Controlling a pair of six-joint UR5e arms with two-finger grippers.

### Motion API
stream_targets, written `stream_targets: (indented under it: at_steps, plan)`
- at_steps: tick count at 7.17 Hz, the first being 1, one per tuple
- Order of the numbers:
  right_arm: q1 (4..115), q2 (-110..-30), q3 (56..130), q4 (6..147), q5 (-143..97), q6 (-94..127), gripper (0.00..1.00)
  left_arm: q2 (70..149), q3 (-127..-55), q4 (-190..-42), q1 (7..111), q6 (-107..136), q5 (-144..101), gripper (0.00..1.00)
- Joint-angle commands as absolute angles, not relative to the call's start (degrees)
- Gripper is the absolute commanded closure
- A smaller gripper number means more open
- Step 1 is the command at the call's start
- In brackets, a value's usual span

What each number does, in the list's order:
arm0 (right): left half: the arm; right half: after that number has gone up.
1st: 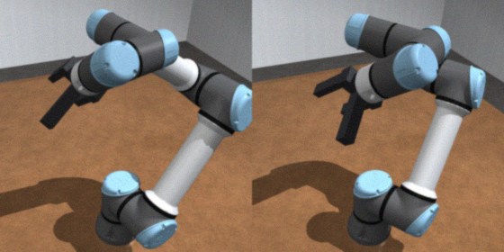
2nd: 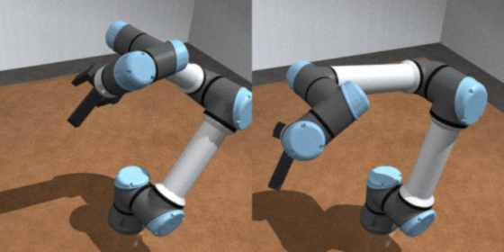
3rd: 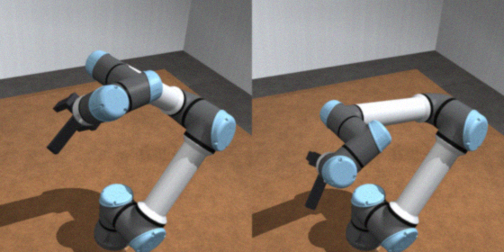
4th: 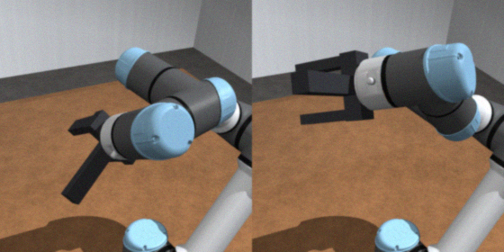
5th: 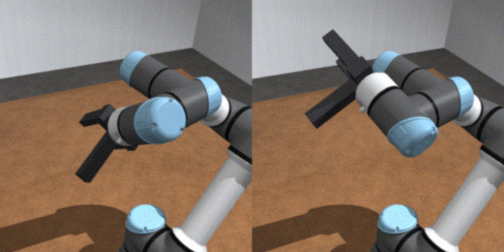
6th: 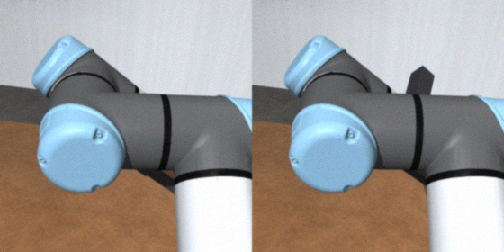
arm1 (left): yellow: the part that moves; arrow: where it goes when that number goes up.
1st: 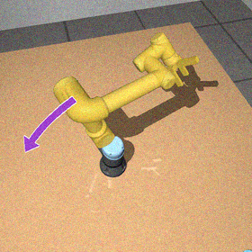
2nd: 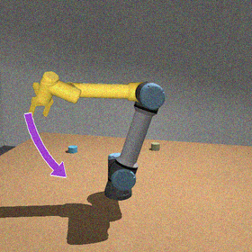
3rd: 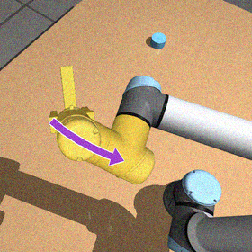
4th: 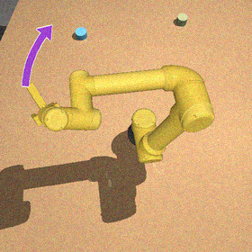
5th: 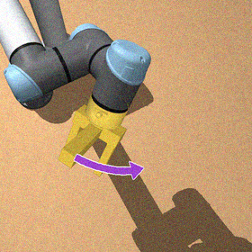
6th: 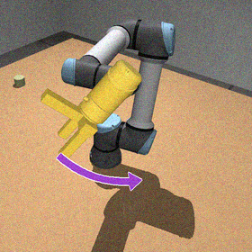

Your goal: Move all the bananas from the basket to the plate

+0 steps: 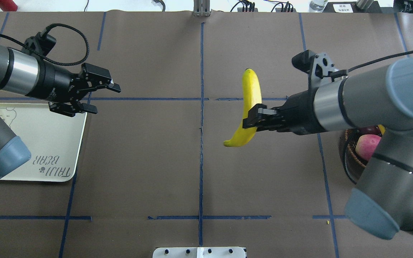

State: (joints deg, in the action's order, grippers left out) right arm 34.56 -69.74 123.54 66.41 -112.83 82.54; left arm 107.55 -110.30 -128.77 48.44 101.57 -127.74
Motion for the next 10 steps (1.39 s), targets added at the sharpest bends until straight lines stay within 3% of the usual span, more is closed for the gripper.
stream_targets:
  at_steps: [1, 9, 10]
  plan:
    - [26.6, -65.9, 121.4, 59.0, -105.9, 86.2, 0.99, 114.2, -109.9, -131.7, 44.5, 112.2, -126.8, 0.01]
    - [22.7, -63.8, 120.1, 59.0, -104.1, 86.5, 0.98, 124.5, -104.7, -131.1, 37.0, 112.1, -122.7, 0.01]
    - [22.7, -63.8, 120.2, 59.0, -104.1, 86.5, 0.98, 124.5, -104.8, -131.2, 36.7, 112.1, -122.5, 0.08]
